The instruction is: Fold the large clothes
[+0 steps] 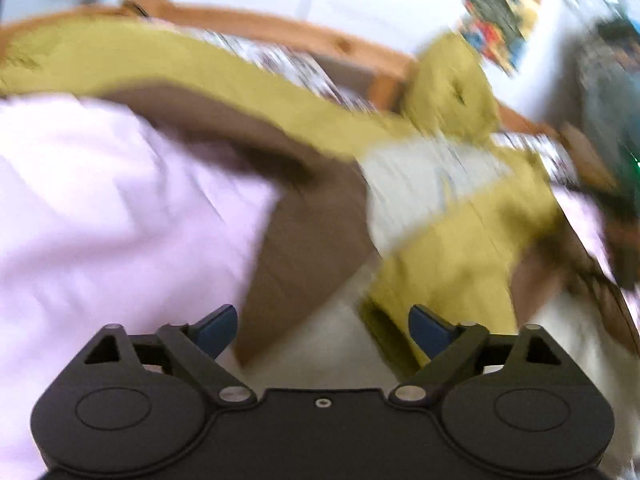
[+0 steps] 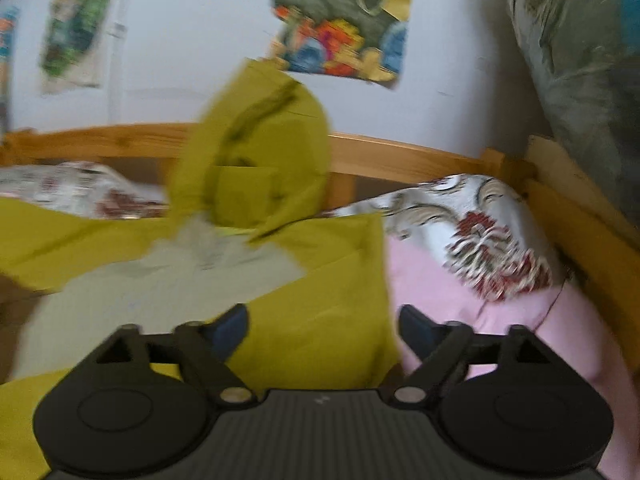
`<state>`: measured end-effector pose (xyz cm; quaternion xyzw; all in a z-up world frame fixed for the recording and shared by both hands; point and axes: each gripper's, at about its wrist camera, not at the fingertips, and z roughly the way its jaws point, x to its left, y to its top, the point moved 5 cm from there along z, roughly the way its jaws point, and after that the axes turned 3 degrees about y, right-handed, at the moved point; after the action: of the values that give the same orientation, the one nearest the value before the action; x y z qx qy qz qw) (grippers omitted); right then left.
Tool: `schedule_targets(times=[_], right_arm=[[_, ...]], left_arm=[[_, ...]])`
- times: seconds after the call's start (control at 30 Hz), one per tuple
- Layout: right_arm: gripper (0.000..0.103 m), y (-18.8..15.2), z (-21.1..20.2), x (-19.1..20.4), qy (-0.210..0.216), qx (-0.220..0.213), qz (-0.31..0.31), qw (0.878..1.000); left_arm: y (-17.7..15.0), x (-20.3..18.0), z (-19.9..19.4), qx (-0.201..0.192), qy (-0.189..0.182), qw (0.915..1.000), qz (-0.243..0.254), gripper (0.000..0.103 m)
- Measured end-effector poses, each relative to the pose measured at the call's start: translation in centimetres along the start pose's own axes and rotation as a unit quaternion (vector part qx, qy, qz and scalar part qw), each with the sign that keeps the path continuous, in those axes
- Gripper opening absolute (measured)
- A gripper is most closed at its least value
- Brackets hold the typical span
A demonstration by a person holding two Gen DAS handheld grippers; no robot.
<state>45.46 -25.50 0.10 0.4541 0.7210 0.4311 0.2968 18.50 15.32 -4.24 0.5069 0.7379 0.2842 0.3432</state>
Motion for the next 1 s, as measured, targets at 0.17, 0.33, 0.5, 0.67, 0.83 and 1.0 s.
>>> schedule_targets(times=[0.17, 0.33, 0.5, 0.67, 0.83, 1.0], right_arm=[[0.103, -3.6, -6.3, 4.8, 0.081, -0.014, 0.018, 0.996], [0.103, -7.9, -11.0, 7.7, 0.124, -0.015, 0.078, 0.989], [0.103, -12.5, -13.1, 9.2, 0.127, 0.014, 0.139, 0.982], [0.103, -15.8, -14.9, 9.8, 0.106, 0.034, 0.167, 0.98], [0.103, -17.5, -16.1, 9.3, 0.079, 0.019, 0.174, 0.981], [0.103, -18.2, -16.0, 8.7, 0.075, 0.021, 0.189, 0.979]], left_arm=[[7.3, 5.5, -1.8, -0.088, 0.118, 0.9888, -0.026, 0.102], [12.9, 12.7, -1.6, -0.104, 0.22, 0.9681, -0.059, 0.102], [15.3, 19.4, 0.0, -0.093, 0.249, 0.952, -0.152, 0.098], [15.6, 22.0, 1.0, -0.099, 0.254, 0.9309, -0.243, 0.026], [16.1, 19.2, -0.3, -0.164, 0.273, 0.9285, -0.192, 0.002], [19.2, 12.6, -2.6, -0.252, 0.26, 0.9308, -0.05, 0.001]])
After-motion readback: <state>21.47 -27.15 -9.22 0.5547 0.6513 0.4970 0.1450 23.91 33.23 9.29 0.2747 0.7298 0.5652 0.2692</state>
